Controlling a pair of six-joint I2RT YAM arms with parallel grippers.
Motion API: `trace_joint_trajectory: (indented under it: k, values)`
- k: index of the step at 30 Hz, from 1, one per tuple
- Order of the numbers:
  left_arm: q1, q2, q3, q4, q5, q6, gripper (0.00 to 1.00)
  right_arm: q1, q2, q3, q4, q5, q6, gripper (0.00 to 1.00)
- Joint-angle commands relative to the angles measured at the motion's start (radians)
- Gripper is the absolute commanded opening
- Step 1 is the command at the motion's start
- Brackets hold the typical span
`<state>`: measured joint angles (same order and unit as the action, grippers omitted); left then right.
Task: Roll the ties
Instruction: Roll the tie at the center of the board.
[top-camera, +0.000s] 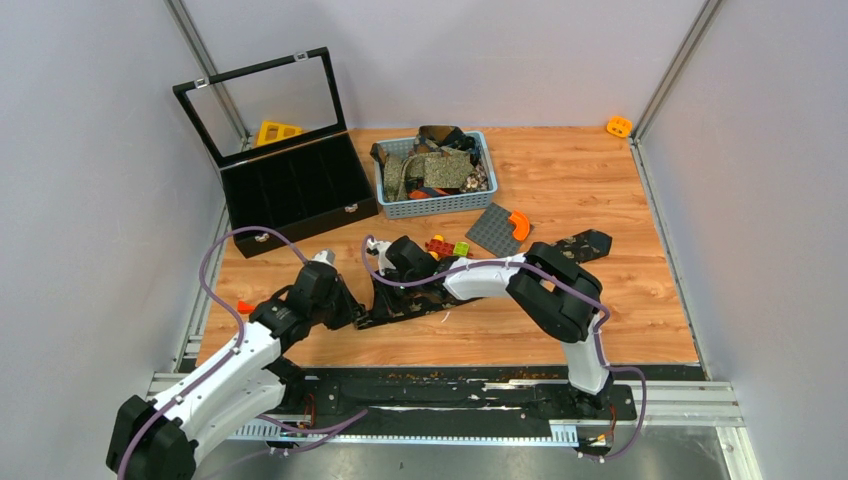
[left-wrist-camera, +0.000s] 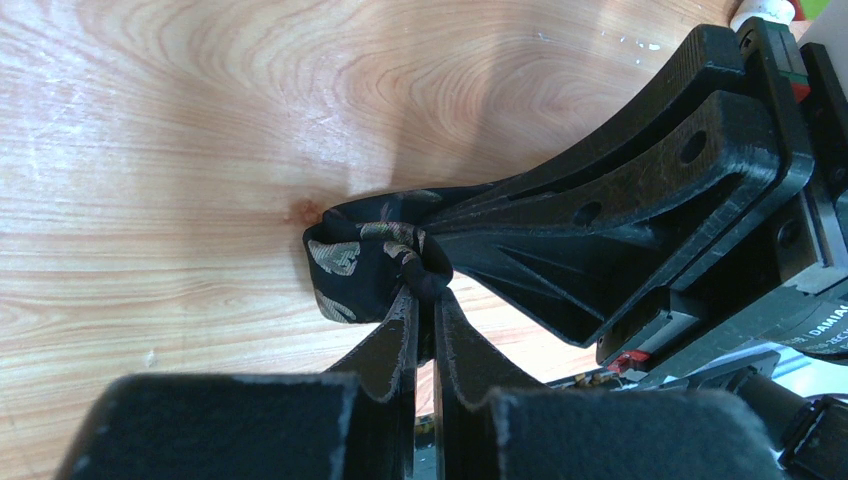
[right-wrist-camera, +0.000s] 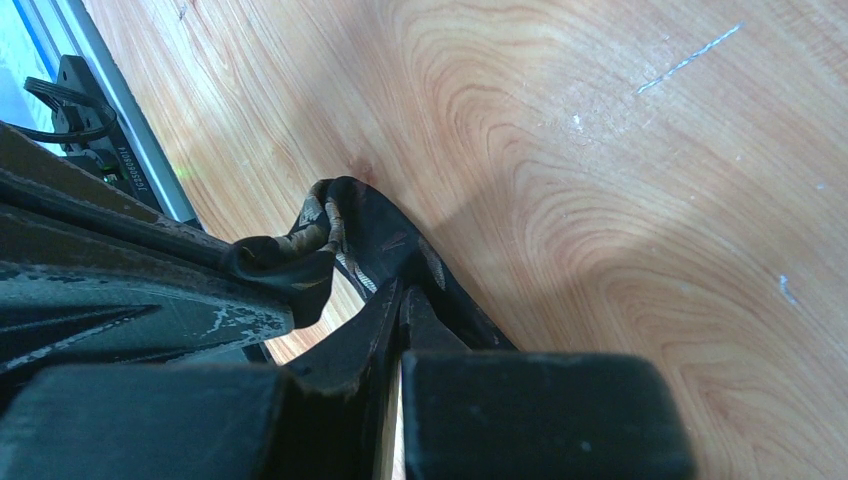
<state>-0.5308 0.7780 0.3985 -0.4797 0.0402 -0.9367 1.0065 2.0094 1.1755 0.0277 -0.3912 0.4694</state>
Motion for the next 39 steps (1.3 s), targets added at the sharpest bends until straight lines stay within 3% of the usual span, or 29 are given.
trace_joint_trajectory:
  k: [1, 15, 26, 30, 34, 39]
  values:
    - [-0.003, 0.027, 0.003, 0.085, 0.019, 0.010, 0.00, 0.004, -0.034, -0.018, 0.016, 0.004, 0.000, 0.02]
    - [-0.003, 0.057, -0.066, 0.212, 0.055, 0.019, 0.00, -0.006, -0.215, -0.033, -0.099, 0.067, -0.033, 0.04]
    - [-0.003, 0.064, -0.114, 0.287, 0.097, 0.037, 0.02, -0.015, -0.244, -0.060, -0.102, 0.073, -0.026, 0.20]
    - [-0.003, 0.063, -0.121, 0.292, 0.103, 0.049, 0.13, -0.016, -0.237, -0.057, -0.098, 0.070, -0.019, 0.21]
    - [-0.003, 0.057, -0.132, 0.303, 0.104, 0.053, 0.36, -0.016, -0.222, -0.052, -0.085, 0.052, -0.011, 0.23]
    - [-0.004, 0.038, -0.152, 0.347, 0.116, 0.050, 0.48, -0.016, -0.206, -0.050, -0.066, 0.033, 0.008, 0.29]
